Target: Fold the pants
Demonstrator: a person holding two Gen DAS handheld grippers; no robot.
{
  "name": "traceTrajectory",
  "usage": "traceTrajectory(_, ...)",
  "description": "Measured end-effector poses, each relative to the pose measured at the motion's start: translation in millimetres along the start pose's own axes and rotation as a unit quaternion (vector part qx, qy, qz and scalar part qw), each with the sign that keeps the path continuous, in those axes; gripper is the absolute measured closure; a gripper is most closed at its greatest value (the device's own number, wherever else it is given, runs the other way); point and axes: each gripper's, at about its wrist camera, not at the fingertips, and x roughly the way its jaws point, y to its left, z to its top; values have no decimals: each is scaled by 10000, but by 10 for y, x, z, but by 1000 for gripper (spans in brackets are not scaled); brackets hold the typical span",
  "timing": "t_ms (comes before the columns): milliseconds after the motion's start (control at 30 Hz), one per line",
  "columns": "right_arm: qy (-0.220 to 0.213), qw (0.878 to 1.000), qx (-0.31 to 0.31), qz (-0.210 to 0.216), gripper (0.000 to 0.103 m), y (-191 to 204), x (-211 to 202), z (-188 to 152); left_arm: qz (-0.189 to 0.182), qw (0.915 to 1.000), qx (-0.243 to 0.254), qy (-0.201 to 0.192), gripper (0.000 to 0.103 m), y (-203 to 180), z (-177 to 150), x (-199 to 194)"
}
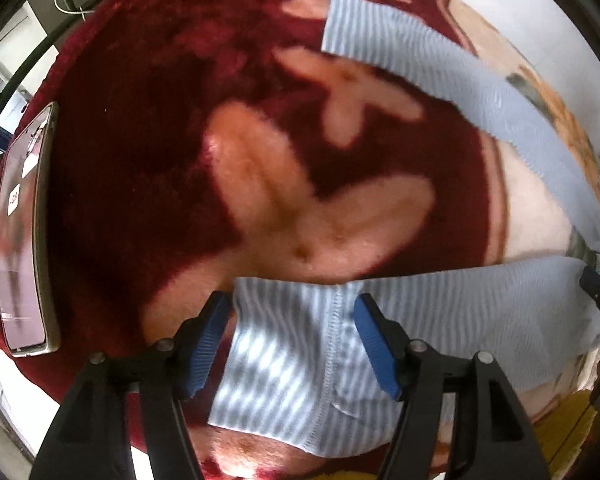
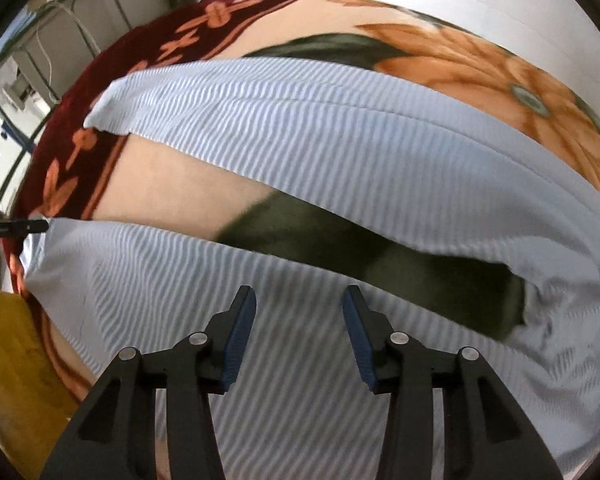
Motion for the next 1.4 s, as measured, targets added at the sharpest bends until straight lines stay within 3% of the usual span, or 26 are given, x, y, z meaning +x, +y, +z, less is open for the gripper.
traceTrajectory(167,34,9989,-410,-244,54,168,114,-48,145,9989,454,50,29,-108,-29,40)
traceTrajectory(233,17,9986,-482,-225,60,205,98,-77,198,9981,583,-11,44,-125,-62,27)
traceTrajectory(300,16,9986,-510,-152,90,225,76,-99,111,9976,683,-69,75,-144,-97,-13)
traceTrajectory(333,-4,9985,-532,-130,93,241,56,-109,-34,9977,674,-84,82,-146,-115,-43)
traceTrajectory(467,-323,9982,-499,-103,98,265,-131,-92,56,9957,817,-426,88,-191,-146,-239)
traceTrajectory(633,-659,9973,-310,-116,100,234,-271,68,208,9942,620,-851,87,-70,-34,-465)
traceTrajectory(867,-705,9974,-13,-140,101,227,-47,298,320,9951,442,-825,86,-50,278,-229)
traceTrajectory(967,-769,9968,222,-82,100,212,-71,302,501,9951,410,-748,71,-65,299,-139)
traceTrajectory(1100,-871,9949,506,-23,81,173,-216,205,889,9910,401,-914,46,-75,216,-208)
traceTrajectory(1167,-945,9937,607,55,80,159,-328,110,1004,9891,374,-1011,44,-59,159,-301)
traceTrajectory(1400,-944,9916,851,-249,73,-29,-702,-284,653,9867,559,-1380,40,-333,5,-675)
